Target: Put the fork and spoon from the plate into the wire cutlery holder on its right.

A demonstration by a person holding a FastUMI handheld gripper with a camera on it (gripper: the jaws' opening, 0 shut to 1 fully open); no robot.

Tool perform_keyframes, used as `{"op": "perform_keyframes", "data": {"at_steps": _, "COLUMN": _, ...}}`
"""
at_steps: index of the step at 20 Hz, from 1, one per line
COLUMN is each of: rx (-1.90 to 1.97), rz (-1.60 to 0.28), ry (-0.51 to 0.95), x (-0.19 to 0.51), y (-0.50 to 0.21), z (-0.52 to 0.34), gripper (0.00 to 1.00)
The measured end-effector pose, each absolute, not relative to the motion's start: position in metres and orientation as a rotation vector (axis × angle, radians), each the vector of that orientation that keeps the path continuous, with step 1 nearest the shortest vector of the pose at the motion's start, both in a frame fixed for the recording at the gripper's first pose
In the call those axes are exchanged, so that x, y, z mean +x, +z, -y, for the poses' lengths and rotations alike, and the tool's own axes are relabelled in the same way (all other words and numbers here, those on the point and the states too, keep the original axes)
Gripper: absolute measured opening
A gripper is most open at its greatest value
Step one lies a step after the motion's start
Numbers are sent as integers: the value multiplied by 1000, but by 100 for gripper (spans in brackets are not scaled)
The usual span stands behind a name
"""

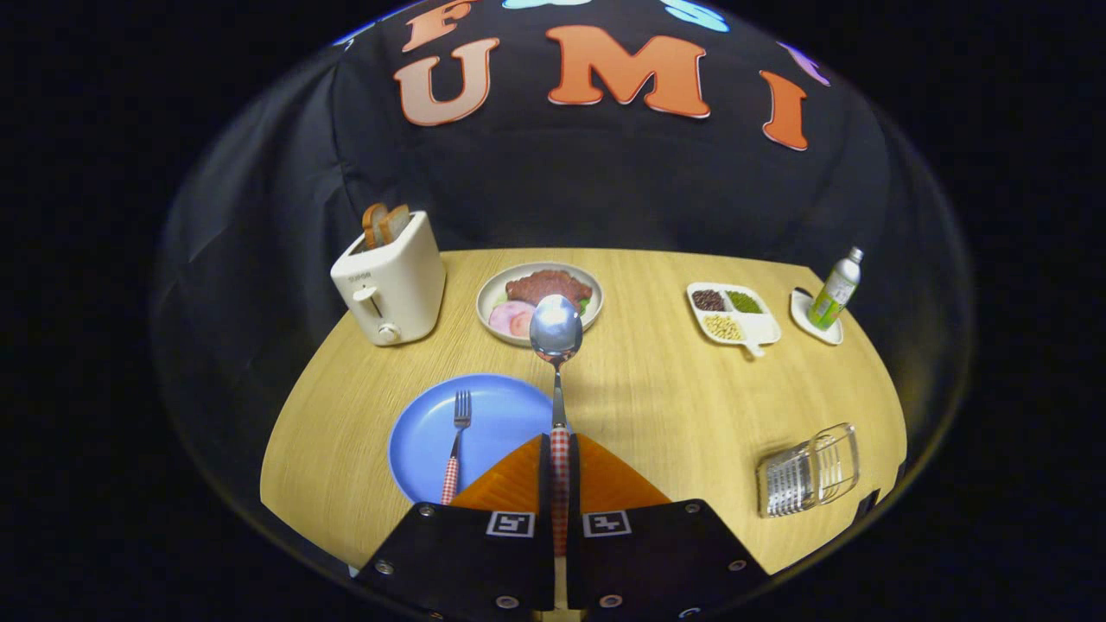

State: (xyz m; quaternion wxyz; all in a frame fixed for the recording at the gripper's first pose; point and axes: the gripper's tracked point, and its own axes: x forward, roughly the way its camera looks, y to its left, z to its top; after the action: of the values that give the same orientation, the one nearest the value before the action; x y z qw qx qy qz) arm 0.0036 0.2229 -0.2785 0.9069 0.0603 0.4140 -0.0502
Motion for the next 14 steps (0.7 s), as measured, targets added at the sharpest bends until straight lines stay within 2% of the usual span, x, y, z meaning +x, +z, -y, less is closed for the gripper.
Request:
{"op": "perform_keyframes", "data": {"at_steps": 7, "rx": 83, "rz": -759, "ry": -183, "x": -16, "y": -218, "z": -130, "gripper": 6}}
{"op": "perform_keyframes", "data": {"at_steps": 14, "rx": 63, "rz": -950, "ry": -224, "x": -75, "y": -227, "z": -43, "gripper": 6}}
